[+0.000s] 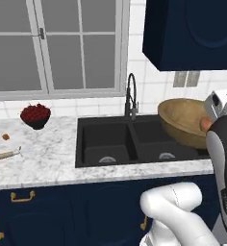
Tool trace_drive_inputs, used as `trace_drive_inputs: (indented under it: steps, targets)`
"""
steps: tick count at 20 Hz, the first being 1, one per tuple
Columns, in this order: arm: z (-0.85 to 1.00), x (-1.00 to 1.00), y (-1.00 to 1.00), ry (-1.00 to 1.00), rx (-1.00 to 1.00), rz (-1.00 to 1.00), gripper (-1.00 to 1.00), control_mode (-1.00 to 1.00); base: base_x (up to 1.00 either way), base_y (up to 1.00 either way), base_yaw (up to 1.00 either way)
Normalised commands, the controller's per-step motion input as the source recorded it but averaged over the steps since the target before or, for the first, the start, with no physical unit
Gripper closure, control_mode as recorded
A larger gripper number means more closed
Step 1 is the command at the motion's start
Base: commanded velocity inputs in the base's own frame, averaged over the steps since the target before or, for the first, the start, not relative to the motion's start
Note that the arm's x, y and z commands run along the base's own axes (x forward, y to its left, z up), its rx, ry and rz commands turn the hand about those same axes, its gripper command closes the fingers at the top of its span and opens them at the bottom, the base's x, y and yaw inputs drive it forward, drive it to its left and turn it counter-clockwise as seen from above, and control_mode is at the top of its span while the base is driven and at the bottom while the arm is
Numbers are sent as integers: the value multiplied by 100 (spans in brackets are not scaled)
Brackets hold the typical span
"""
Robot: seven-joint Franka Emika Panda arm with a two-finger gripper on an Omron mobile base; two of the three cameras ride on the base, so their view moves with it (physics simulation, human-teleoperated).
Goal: Pick the onion from the sink and place it in the bowl. Then pick the bowl and place it in the microwave. Then close the microwave door and press the start button.
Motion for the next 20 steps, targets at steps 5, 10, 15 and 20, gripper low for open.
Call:
trace_drive_inputs:
  steps: [5, 10, 15, 20]
  targets:
    - [0, 0, 0, 0, 0, 0, 100, 100, -15, 92, 67]
    - [0, 0, 0, 0, 0, 0, 100, 100, 0, 53, 86]
    - [0, 0, 0, 0, 0, 0, 100, 100, 0, 53, 88]
    - [0, 0, 0, 0, 0, 0, 100, 100, 0, 55, 87]
